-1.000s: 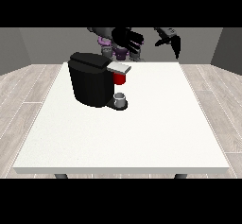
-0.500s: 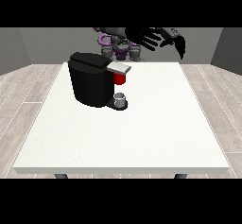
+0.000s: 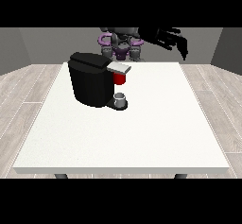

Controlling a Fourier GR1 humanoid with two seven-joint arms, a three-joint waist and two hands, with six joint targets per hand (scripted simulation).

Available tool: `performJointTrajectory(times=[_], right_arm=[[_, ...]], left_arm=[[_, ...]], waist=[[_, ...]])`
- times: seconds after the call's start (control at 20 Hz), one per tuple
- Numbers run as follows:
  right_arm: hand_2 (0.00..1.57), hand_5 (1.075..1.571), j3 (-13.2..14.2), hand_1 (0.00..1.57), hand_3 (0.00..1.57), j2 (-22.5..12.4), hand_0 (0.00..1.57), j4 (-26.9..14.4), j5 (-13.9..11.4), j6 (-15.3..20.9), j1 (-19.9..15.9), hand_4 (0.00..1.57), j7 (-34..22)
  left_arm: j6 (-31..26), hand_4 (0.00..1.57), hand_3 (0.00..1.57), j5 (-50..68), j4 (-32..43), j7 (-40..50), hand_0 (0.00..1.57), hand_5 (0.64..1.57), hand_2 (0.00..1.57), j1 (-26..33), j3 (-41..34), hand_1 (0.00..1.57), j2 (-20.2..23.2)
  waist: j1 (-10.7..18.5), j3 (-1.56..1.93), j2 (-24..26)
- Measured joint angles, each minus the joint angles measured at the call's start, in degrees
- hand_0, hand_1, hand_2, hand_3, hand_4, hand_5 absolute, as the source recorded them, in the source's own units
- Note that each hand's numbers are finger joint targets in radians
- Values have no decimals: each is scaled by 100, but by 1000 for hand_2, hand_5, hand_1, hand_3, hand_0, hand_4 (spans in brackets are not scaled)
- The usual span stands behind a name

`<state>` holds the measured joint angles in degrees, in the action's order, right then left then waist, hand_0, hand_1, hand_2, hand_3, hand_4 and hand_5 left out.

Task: Insert the coffee pod into the coffee machine and close the lid

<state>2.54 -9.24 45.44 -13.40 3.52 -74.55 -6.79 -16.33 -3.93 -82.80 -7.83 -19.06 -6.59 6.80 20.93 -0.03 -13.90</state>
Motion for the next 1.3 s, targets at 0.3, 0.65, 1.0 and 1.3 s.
performJointTrajectory(times=[0.3, 0.65, 1.0, 1.3], right_arm=[[0, 1571, 124, 0, 0, 2, 0, -192, -34, 134, -333, 0, 153], [0, 1571, 325, 0, 0, -5, 0, -430, 82, 121, -491, 0, 273], [0, 1571, 304, 0, 0, 313, 0, -421, 173, 80, -325, 0, 693], [0, 1571, -14, 0, 0, 757, 0, -195, 410, -122, 436, 259, 1252]], left_arm=[[-144, 203, 0, 187, -21, -10, 0, 1571, 0, -261, -94, 0, 114], [-188, 318, 0, 205, -74, -6, 0, 1571, 0, -253, -17, 0, 93], [-202, 258, 0, 219, -28, -15, 0, 1571, 0, -184, -4, 0, 94], [-121, 266, 0, 193, 162, 57, 0, 1571, 0, 176, -34, 0, 40]], waist=[[193, 0, -342], [266, 0, -484], [88, 2, -316], [-302, 2, 287]])
